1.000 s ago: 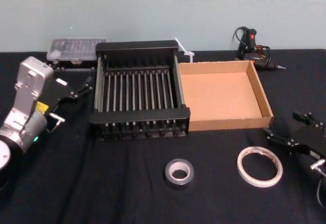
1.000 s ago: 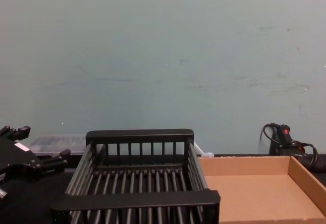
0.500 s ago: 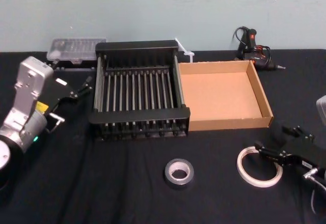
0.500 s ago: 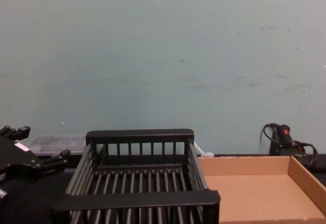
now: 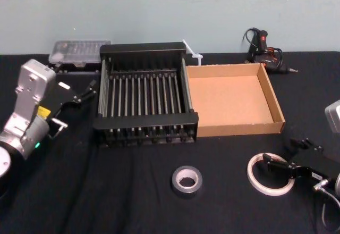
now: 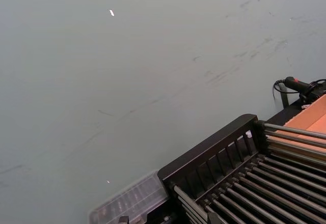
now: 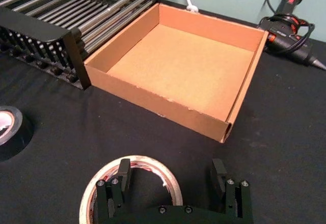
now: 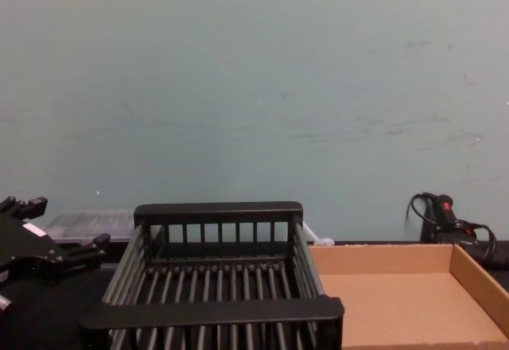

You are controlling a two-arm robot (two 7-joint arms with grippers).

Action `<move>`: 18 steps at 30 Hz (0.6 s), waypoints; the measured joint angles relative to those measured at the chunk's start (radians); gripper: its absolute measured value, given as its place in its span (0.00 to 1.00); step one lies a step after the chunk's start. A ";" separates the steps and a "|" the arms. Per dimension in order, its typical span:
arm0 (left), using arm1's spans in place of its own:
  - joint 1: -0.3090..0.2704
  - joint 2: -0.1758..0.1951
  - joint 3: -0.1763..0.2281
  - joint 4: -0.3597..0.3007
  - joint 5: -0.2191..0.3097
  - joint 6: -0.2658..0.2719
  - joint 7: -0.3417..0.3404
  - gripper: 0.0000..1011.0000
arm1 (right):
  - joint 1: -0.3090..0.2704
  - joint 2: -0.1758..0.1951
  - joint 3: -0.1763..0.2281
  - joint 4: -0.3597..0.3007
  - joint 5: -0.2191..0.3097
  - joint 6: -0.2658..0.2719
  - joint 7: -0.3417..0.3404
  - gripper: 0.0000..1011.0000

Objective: Pick up the white tape and place it into the black box , Pick up the silver tape and place it into the brown box.

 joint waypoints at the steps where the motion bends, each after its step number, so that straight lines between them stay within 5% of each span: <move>1: 0.000 0.000 0.000 0.000 0.000 0.000 0.000 0.99 | 0.000 -0.001 0.000 0.001 -0.002 0.001 0.002 0.99; 18: 0.000 0.000 0.000 0.000 0.000 0.000 0.000 0.99 | 0.005 -0.015 -0.004 0.022 -0.043 0.028 0.031 0.99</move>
